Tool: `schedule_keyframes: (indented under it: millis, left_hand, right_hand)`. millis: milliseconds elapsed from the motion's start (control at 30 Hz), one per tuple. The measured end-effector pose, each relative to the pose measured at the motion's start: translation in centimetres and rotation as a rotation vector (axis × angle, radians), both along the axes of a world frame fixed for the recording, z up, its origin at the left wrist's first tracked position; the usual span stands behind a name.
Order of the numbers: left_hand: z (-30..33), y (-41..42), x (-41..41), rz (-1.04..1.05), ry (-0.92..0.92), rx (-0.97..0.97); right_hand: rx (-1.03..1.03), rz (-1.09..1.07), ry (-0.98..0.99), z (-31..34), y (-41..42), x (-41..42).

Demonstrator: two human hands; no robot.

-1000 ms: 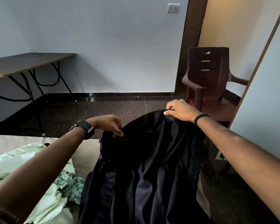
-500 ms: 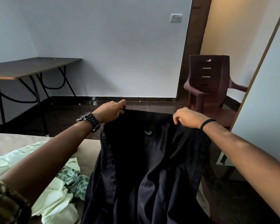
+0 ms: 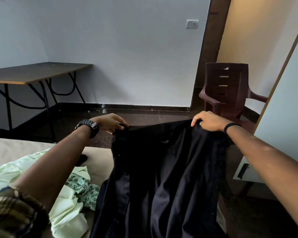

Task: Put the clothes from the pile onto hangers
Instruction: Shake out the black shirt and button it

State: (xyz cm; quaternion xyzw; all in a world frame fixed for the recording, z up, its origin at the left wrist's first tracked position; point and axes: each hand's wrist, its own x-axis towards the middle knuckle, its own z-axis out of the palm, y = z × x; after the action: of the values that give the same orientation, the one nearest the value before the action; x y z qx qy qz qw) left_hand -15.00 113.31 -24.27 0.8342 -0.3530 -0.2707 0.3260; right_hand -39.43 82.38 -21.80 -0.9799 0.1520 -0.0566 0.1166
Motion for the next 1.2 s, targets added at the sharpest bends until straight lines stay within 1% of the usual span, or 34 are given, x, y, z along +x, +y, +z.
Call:
schedule_keyframes:
  millis: [100,133,167,200,267,300,333,400,467,500,567,600,667,733,800,867,933,967,1000,1033,1100,1133,1167,1200]
  left_hand:
    - [-0.7,1.1,0.3,0.092,0.414,-0.476]
    - [-1.0,1.2,0.2,0.134,0.509,-0.572]
    - [-1.2,1.0,0.2,0.171,0.533,-0.602]
    - [-1.5,0.7,0.2,0.205,0.484,-0.571]
    - [-2.0,0.0,0.3,0.231,0.226,-0.365]
    - [-2.2,-0.3,-0.1,0.209,0.128,-0.27]
    - [-2.4,-0.5,-0.6,0.184,0.098,-0.195]
    - [-2.5,-0.9,-1.9,0.106,0.12,-0.083]
    - [-2.6,-1.4,-3.1,-0.021,0.059,0.05]
    - [-2.6,-1.7,-3.5,-0.072,-0.012,0.126]
    - [-2.6,-2.5,-3.8,-0.125,-0.266,0.25]
    - [-2.7,-2.9,-3.7,-0.125,-0.396,0.266]
    - [-2.3,-3.2,-3.6,-0.073,-0.576,0.182]
    - [-1.8,-3.1,-3.4,-0.05,-0.622,0.011]
    - [-0.9,-3.0,-3.9,-0.095,-0.668,-0.074]
    - [0.4,-3.5,-4.4,-0.12,-0.75,-0.057]
    - [1.9,-4.4,-5.0,-0.07,-0.761,0.052]
    - [2.5,-5.0,-5.4,-0.022,-0.716,0.107]
    - [3.2,-5.5,-5.9,0.039,-0.619,0.115]
    - [4.0,-5.8,-6.5,0.109,-0.429,0.06]
    - [5.4,-6.2,-7.6,0.211,0.136,-0.193]
    - [6.1,-6.1,-8.1,0.21,0.401,-0.329]
    - [6.6,-6.0,-8.1,0.187,0.595,-0.424]
    - [6.9,-5.9,-8.2,0.138,0.671,-0.466]
  right_hand:
    - [0.06,-0.008,-0.048,-0.1,-0.8,-0.5]
    - [0.084,-0.009,-0.057,-0.1,-1.0,-0.5]
    - [0.101,-0.01,-0.064,0.0,-1.0,-0.5]
    - [0.115,-0.01,-0.07,0.1,-1.0,-0.4]
    - [0.136,0.006,-0.077,0.5,-0.7,-0.2]
    - [0.145,0.015,-0.079,0.7,-0.5,-0.1]
    - [0.155,0.015,-0.079,1.0,-0.5,0.0]
    - [0.154,0.007,-0.074,1.4,-0.3,0.2]
    - [0.136,0.008,-0.079,1.7,-0.1,0.5]
    - [0.123,0.013,-0.078,1.9,0.0,0.6]
    - [0.084,0.014,-0.08,2.0,0.1,0.6]
    - [0.047,0.006,-0.087,2.0,0.1,0.7]
    - [-0.056,-0.057,-0.103,1.9,-0.1,0.6]
    - [-0.187,-0.149,-0.078,2.0,0.1,0.1]
    - [-0.315,-0.231,-0.026,2.1,1.1,-0.6]
    - [-0.362,-0.306,0.03,2.1,1.7,-0.7]
    - [-0.277,-0.354,0.076,2.3,2.0,-0.4]
    - [-0.183,-0.366,0.086,2.7,2.2,-0.3]
    - [-0.055,-0.373,0.068,3.1,2.3,-0.1]
    - [0.117,-0.384,0.027,3.7,2.6,-0.2]
    - [0.498,-0.37,-0.059,4.4,3.2,-0.5]
    - [0.676,-0.322,-0.067,4.8,3.7,-1.0]
    - [0.815,-0.267,-0.06,5.1,4.1,-1.5]
    - [0.871,-0.205,-0.053,5.3,4.3,-1.8]
